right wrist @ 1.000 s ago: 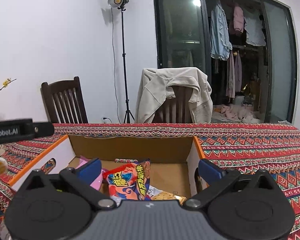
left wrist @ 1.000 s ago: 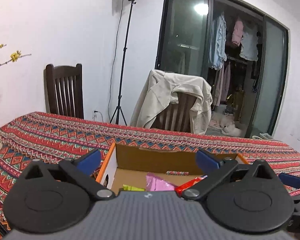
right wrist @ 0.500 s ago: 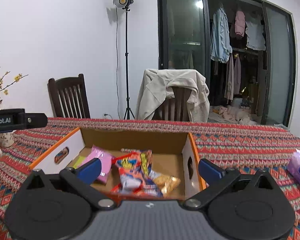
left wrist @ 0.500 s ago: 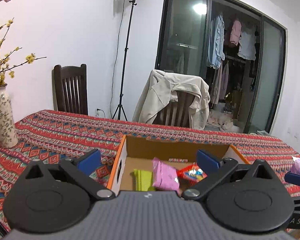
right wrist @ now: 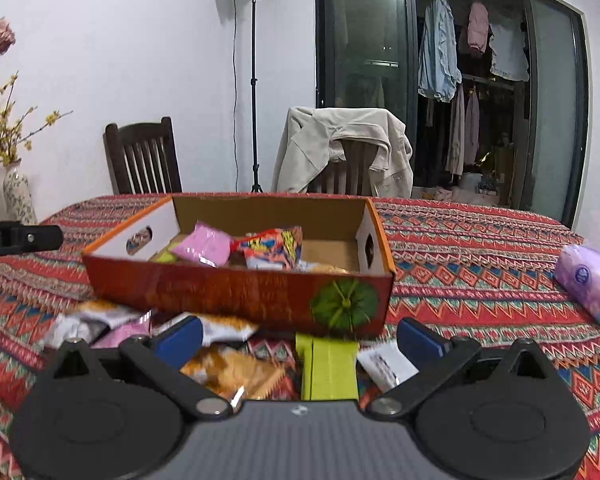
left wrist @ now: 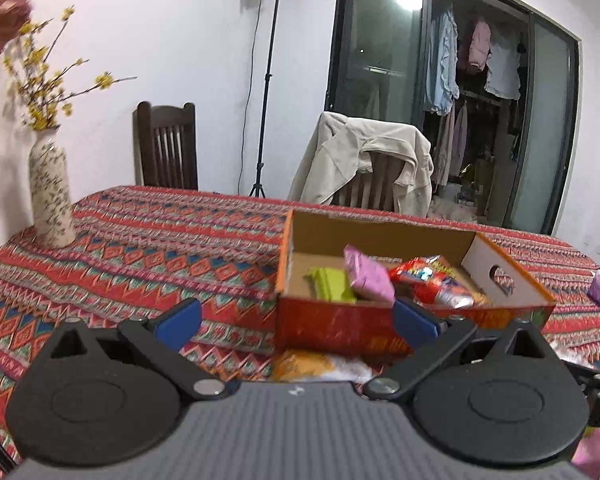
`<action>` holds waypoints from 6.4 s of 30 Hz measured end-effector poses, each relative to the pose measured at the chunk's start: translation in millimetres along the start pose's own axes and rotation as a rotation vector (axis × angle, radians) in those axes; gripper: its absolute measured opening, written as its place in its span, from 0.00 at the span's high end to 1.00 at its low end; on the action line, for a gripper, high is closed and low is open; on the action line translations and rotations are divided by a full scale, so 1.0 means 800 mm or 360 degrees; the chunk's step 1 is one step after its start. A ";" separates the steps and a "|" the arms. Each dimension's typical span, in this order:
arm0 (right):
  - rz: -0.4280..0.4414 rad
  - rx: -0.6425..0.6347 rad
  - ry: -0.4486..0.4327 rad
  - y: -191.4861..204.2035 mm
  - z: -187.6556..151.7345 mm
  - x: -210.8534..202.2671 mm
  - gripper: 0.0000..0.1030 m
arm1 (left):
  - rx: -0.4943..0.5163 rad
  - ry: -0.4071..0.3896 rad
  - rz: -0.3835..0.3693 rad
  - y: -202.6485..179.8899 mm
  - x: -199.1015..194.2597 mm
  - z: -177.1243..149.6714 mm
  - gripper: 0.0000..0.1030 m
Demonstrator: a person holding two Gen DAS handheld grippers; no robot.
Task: Organize snacks
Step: 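Move the right gripper to the pile and grasp another green bar, then lift the green bar with the right gripper while the left gripper approaches a white packet, then grasp the white packet with the left gripper while the right carries the green bar to the box, then open both grippers over the orange box to drop the snacks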
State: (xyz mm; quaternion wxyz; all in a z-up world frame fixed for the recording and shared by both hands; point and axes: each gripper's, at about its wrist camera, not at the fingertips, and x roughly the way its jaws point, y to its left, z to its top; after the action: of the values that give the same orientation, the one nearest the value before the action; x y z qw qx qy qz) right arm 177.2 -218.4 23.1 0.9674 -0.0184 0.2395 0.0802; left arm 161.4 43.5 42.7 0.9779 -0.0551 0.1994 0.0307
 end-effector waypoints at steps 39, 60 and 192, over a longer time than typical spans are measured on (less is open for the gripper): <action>-0.0011 -0.0003 0.0301 -0.020 -0.034 0.065 0.64 | -0.0050 0.0053 0.0063 0.033 0.013 -0.053 0.00; 0.0057 0.0138 -0.0081 -0.035 -0.034 0.015 0.64 | -0.0006 0.0132 0.0135 0.027 0.012 -0.043 0.00; 0.0042 0.0037 -0.0215 0.000 0.119 0.111 0.00 | -0.0035 -0.0112 0.0038 -0.055 0.113 0.093 0.00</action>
State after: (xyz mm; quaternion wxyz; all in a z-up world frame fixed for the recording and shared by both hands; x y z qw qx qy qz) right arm 298.5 -198.7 66.0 0.9804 0.0015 0.1748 0.0913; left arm 276.8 11.9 79.7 0.9832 -0.0624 0.1653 0.0464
